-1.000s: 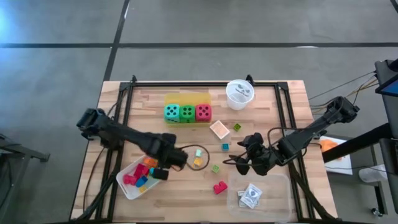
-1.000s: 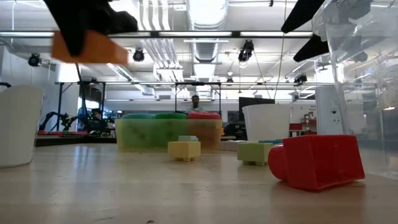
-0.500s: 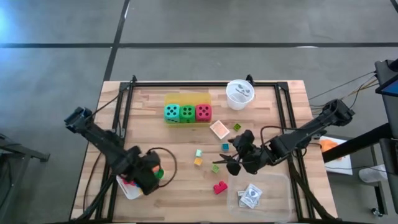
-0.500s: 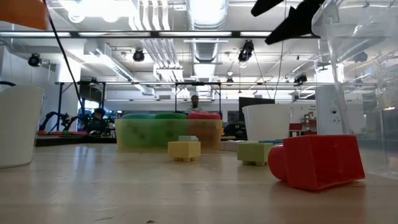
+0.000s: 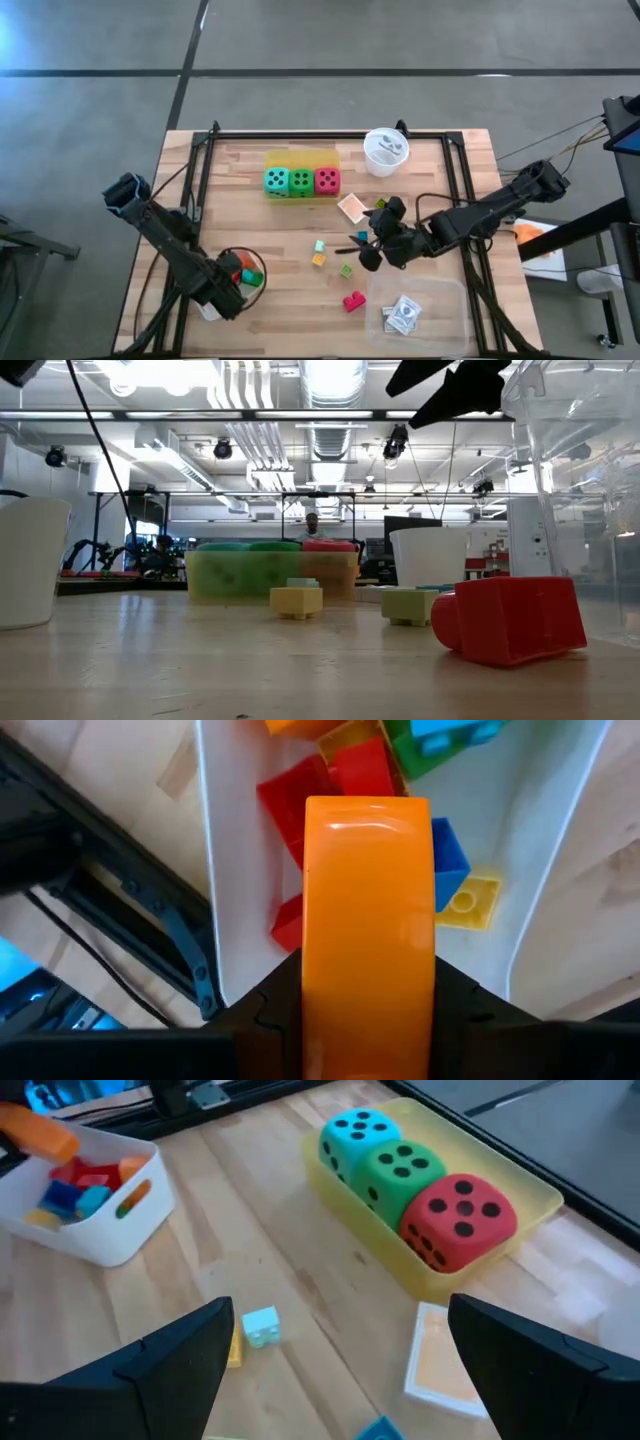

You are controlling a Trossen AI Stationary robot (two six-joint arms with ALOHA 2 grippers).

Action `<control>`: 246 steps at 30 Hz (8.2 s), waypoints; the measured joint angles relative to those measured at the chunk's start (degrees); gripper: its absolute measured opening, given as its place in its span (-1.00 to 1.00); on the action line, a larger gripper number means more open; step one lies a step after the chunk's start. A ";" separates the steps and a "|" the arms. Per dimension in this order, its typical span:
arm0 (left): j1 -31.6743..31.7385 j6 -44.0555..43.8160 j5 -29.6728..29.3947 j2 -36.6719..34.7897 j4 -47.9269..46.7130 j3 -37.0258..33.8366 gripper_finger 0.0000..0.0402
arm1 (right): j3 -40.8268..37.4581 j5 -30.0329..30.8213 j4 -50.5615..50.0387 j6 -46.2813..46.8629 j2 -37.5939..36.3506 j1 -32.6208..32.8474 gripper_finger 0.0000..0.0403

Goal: Pick & Place Toys
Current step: Put the orange game piece into the white bin, then put the yellow deck of cards into the transparent bin

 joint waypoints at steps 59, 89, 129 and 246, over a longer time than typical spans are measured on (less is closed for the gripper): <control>-3.57 -11.76 -4.81 -12.09 19.51 -19.75 -0.42 | -1.09 -3.31 -0.63 -1.00 -0.07 -0.96 0.80; -3.42 -15.21 0.28 -12.04 12.77 -14.66 0.76 | -1.09 -4.53 -0.37 -0.76 -0.07 -0.96 0.80; 8.90 17.27 -32.58 -12.50 5.61 -4.86 0.76 | 21.44 -26.88 -29.46 11.34 16.09 -24.76 0.80; 8.80 22.67 -30.29 -12.59 7.41 -7.51 0.76 | 14.98 -32.96 -23.29 3.30 26.55 -27.31 0.46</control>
